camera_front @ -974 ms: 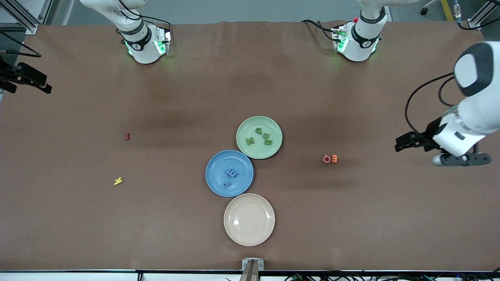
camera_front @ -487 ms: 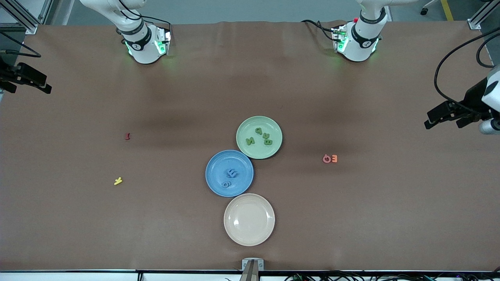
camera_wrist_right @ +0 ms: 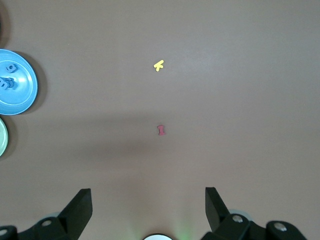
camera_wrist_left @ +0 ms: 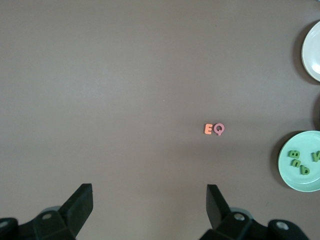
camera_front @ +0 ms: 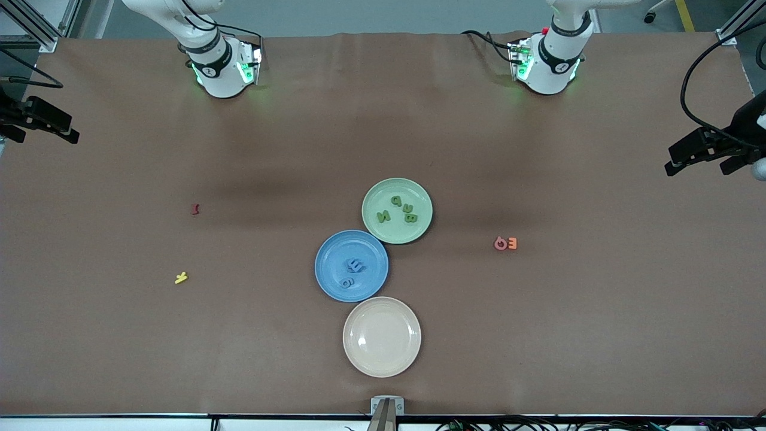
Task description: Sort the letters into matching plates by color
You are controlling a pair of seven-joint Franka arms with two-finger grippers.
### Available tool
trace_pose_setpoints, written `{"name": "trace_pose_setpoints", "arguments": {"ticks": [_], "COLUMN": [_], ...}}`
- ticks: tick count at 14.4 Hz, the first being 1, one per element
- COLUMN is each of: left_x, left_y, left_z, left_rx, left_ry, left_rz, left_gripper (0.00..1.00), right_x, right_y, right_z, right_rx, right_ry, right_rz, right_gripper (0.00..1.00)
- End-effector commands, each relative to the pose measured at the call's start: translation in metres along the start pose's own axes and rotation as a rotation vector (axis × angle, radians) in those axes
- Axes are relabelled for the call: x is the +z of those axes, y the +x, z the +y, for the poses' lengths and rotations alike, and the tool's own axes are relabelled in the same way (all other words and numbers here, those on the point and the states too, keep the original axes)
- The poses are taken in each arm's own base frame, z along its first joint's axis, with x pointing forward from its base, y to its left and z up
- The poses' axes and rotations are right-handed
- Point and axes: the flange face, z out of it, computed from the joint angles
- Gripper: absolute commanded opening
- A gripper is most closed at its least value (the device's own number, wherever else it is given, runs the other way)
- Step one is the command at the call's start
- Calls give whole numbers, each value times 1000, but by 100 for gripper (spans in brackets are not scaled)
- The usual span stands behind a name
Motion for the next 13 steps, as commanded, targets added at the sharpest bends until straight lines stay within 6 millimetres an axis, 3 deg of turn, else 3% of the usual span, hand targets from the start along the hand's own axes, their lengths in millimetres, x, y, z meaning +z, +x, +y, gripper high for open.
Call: {"name": "trace_pose_setpoints", "arguments": {"ticks": [1, 13], "left_x": [12, 12], "left_y": [7, 7], "left_z": [2, 3], "left_rx": [2, -9], "left_ry": [17, -33], "left_rz": [-33, -32], "left_gripper": [100, 100], "right_x": [-2, 1], "right_y": [-9, -7], "right_z": [1, 1], "right_rx": [-5, -3], "right_ry": [13, 13], "right_rz": [5, 1], "right_gripper": [100, 100]}}
